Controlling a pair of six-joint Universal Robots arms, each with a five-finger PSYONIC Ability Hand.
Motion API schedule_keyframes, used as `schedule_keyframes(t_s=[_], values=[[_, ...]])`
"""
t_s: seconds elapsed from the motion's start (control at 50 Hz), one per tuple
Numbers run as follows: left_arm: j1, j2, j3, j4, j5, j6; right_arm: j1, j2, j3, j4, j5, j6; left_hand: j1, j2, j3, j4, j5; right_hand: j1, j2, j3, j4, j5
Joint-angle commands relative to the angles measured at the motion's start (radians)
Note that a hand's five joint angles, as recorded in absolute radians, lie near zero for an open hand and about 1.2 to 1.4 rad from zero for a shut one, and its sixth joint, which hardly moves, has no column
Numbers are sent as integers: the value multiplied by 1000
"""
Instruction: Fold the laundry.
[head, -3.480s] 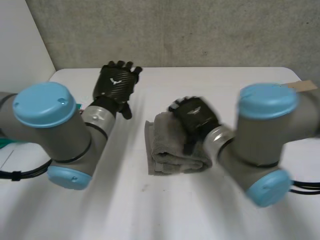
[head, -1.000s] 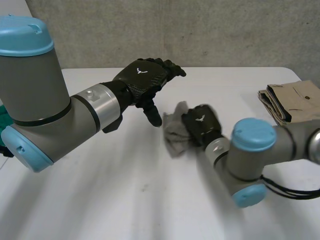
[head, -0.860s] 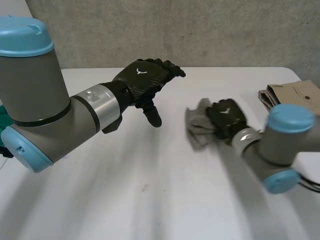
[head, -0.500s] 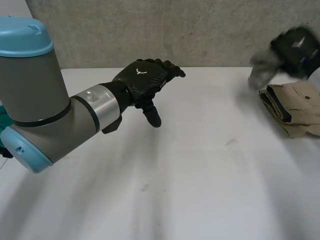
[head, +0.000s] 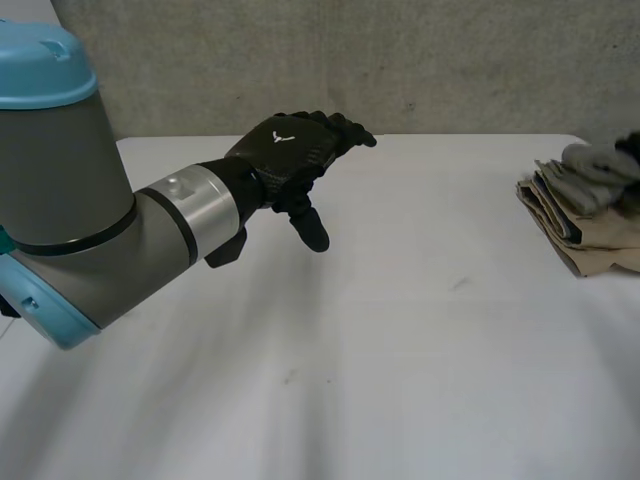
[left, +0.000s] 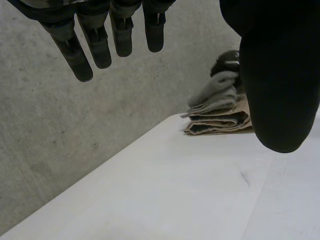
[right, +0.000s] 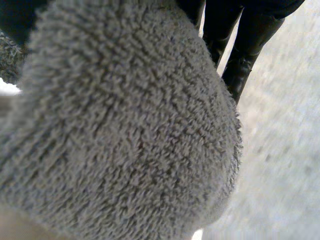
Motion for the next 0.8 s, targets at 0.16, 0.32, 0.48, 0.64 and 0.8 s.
schedule_keyframes(t_s=[0.16,0.32,0.48,0.64,0.8], values=[[-6,0,-11,20,-1,1,-138,-106,89,347,-84,-310,8,6,-1,6,8,-717,-980,-964,-996,-904],[-6,5,-14,20,-1,1,-135,-288,77,687,259,-569,8,6,-1,6,8,-717,-980,-964,-996,-904],[0,12,-14,20,-2,1,13,-443,47,744,674,-619,-1,-3,-10,-2,-1,-717,-980,-964,-996,-904],[43,60,-35,77,-88,17,291,-594,209,606,667,-238,-19,-21,-28,-20,-19,-717,-980,-964,-996,-904],[288,65,-86,290,-156,83,532,-721,548,373,642,-140,-45,-47,-54,-46,-45,-717,-980,-964,-996,-904]])
